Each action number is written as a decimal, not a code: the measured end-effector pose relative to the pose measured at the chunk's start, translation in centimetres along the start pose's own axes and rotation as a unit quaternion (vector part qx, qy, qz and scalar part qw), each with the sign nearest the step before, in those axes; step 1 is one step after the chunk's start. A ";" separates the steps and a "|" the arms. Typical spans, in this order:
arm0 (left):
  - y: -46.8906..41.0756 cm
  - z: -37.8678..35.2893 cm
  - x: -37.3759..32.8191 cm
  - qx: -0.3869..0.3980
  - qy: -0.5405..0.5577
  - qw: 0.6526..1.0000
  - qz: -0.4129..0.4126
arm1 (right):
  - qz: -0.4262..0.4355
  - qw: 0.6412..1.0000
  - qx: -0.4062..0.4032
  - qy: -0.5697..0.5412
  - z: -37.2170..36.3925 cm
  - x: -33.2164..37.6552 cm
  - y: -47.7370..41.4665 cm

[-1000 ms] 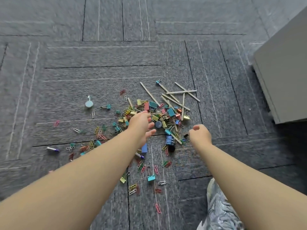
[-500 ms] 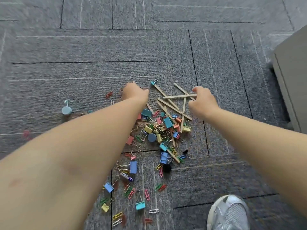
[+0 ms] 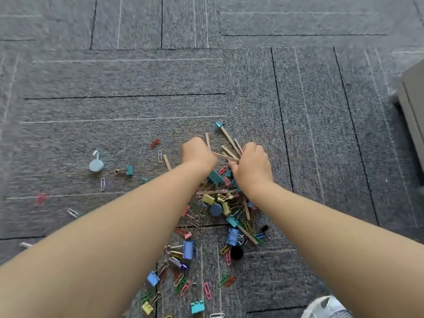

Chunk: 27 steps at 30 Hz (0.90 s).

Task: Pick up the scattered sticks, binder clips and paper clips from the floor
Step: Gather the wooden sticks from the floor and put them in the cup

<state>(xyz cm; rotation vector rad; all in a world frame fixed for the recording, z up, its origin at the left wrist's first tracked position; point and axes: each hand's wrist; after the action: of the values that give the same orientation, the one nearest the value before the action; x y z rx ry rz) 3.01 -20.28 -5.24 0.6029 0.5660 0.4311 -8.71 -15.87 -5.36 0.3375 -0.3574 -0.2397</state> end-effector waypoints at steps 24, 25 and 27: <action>3.5 -1.1 0.6 0.033 -0.206 0.971 -0.115 | -0.160 0.873 0.093 -0.451 8.6 -0.4 4.6; 3.4 -1.1 0.5 0.031 -0.198 0.974 -0.110 | -0.177 0.855 0.085 -0.481 7.6 -0.8 5.0; 3.1 -0.8 0.5 0.039 -0.192 0.975 -0.102 | -0.217 0.822 0.078 -0.520 5.1 -1.9 6.3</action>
<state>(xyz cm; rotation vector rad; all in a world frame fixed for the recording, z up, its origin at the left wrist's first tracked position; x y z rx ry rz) 2.24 -17.38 -4.05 0.6752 0.2696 0.0926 -11.25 -10.95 0.86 0.4275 -1.4006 -0.8579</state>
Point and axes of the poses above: each hand's wrist, its own y-axis away from the middle knuckle, its own z-axis out of the back of the hand, x = y × z, and after that the axes turned 5 degrees about z, right-handed
